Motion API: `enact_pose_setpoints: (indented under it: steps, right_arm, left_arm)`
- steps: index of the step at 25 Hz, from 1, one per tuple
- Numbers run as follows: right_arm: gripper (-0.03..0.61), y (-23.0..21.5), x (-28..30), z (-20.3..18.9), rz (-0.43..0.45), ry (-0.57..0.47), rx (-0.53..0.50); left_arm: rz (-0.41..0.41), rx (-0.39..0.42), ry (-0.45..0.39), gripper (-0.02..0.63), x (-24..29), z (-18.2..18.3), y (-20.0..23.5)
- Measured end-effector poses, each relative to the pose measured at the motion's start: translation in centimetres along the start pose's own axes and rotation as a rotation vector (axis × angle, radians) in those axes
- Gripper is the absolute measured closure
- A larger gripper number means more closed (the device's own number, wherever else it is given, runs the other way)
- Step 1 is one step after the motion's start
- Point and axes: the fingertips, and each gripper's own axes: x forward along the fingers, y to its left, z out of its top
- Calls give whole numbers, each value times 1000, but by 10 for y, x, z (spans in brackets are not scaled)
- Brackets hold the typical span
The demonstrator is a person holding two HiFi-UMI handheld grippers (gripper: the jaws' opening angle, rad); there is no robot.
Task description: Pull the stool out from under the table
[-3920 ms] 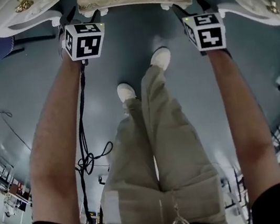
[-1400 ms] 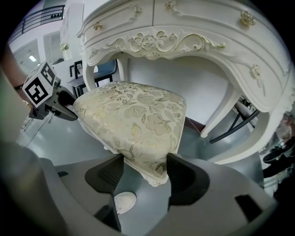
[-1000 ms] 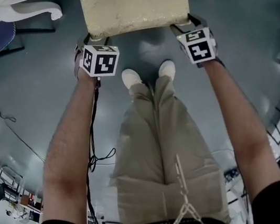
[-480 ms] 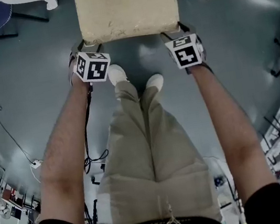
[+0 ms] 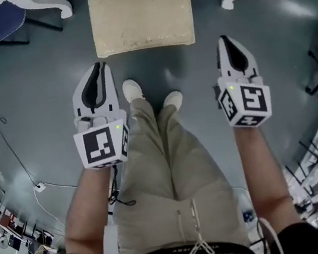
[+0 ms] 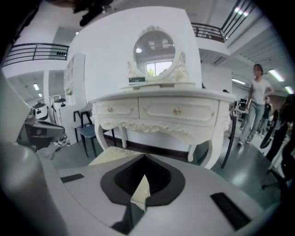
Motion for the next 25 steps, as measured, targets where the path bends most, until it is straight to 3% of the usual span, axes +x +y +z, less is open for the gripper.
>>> enact_pose_setpoints:
  steps: [3,8,18,25]
  right_arm:
    - [575,12,-34,39,28,-105,-29]
    - [575,27,-54,72,40,-162,-52]
    - [575,33,-44,77,86,-170,-94]
    - [575,36,-38,68,105,-146,-83]
  left_arm:
    - [28,19,-87,571,-22,47,6]
    - [38,49,-147,571,-27,85,11]
    - [21,74,-105,571,-21,84,-11]
    - [42,141,-87,571,-16,78,-10]
